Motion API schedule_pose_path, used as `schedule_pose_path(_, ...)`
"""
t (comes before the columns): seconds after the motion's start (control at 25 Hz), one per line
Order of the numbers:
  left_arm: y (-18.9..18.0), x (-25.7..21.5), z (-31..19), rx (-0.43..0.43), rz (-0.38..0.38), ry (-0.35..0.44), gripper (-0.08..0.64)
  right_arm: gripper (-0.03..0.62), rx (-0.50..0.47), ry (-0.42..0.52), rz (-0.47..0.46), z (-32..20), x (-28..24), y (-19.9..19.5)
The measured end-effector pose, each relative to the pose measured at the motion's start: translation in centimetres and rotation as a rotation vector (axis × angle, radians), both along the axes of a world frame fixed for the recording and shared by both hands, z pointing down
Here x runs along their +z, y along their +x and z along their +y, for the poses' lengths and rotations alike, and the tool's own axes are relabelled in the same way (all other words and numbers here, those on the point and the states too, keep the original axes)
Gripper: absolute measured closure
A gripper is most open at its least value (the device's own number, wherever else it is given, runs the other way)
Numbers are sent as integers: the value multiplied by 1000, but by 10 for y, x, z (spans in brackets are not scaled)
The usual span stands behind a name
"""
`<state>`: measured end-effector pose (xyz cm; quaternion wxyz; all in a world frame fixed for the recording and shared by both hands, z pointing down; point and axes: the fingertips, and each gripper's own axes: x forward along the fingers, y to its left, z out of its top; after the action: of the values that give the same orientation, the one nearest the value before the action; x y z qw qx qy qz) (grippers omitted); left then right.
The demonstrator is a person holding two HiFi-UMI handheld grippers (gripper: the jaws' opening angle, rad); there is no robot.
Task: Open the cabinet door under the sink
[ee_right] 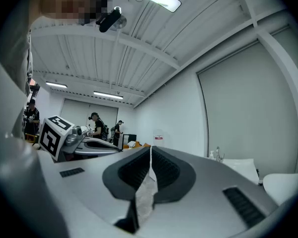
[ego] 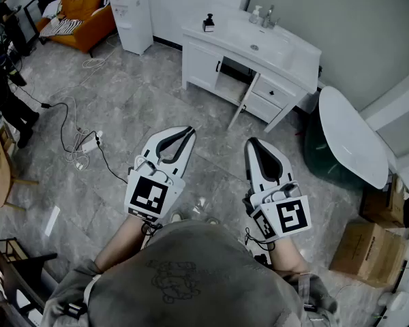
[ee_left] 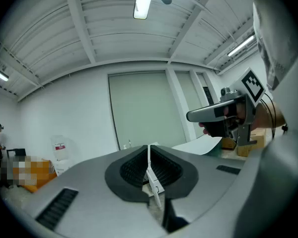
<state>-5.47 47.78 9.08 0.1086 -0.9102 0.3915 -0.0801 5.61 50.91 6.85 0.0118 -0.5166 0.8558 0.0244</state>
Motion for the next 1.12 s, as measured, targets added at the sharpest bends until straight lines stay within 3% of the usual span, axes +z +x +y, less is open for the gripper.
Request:
schedule_pose_path(0.76,-17,3,-24,-30,28,-35,532,558,0,-32,0,-21,8,-5)
schedule_pose_path(1.12,-55,10,-35,-39,28,-37,532,558,-8,-63,10,-35,24,-42)
